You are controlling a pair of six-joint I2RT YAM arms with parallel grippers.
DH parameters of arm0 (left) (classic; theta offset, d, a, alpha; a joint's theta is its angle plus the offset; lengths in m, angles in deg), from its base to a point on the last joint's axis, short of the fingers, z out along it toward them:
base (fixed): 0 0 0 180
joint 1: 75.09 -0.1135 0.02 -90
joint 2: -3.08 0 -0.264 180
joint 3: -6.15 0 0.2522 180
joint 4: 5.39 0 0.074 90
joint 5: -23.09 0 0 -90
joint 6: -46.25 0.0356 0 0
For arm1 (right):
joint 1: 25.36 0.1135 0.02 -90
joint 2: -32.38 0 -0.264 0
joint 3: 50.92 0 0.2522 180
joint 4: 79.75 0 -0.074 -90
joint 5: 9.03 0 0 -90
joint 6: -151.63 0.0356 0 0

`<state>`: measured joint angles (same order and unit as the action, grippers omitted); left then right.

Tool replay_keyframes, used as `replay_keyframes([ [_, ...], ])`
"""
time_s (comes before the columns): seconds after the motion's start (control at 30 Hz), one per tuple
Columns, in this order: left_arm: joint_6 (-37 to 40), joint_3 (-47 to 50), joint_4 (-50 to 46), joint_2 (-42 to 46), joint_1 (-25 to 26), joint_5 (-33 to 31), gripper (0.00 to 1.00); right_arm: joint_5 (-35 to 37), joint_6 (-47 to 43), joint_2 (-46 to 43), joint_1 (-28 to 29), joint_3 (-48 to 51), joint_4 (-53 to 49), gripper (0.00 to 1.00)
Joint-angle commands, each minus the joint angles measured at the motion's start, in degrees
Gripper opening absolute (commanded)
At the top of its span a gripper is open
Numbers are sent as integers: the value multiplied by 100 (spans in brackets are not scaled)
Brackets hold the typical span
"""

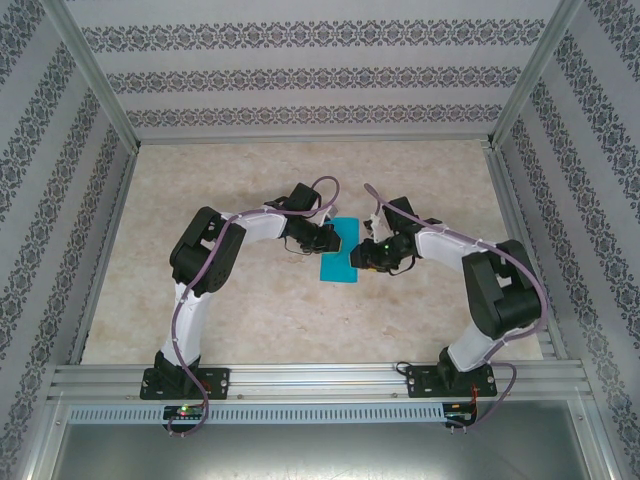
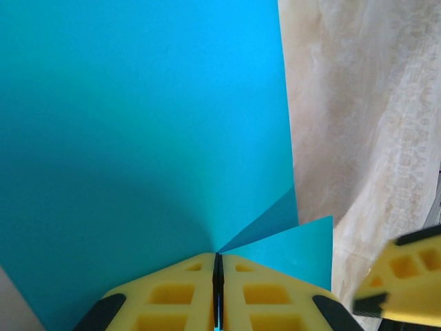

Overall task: Fold a paper plane with a square sheet of paper (pick it up from the middle)
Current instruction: Fold the triangle a second time at the center of the table.

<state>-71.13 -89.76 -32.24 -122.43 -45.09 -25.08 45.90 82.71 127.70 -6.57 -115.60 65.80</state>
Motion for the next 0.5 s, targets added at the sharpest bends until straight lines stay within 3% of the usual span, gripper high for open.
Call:
replay_keyframes([
  [0.0, 197, 261, -587, -560, -96, -772, 13, -218, -23, 284, 48, -198, 103, 37],
  [0.27, 189, 235, -589, -593, -94, -737, 13, -325, -38, 487, 56, -268, 238, 33],
  [0.47, 217, 235, -628, -587, -94, -738, 13, -317, -138, 577, 46, -310, 159, 21],
])
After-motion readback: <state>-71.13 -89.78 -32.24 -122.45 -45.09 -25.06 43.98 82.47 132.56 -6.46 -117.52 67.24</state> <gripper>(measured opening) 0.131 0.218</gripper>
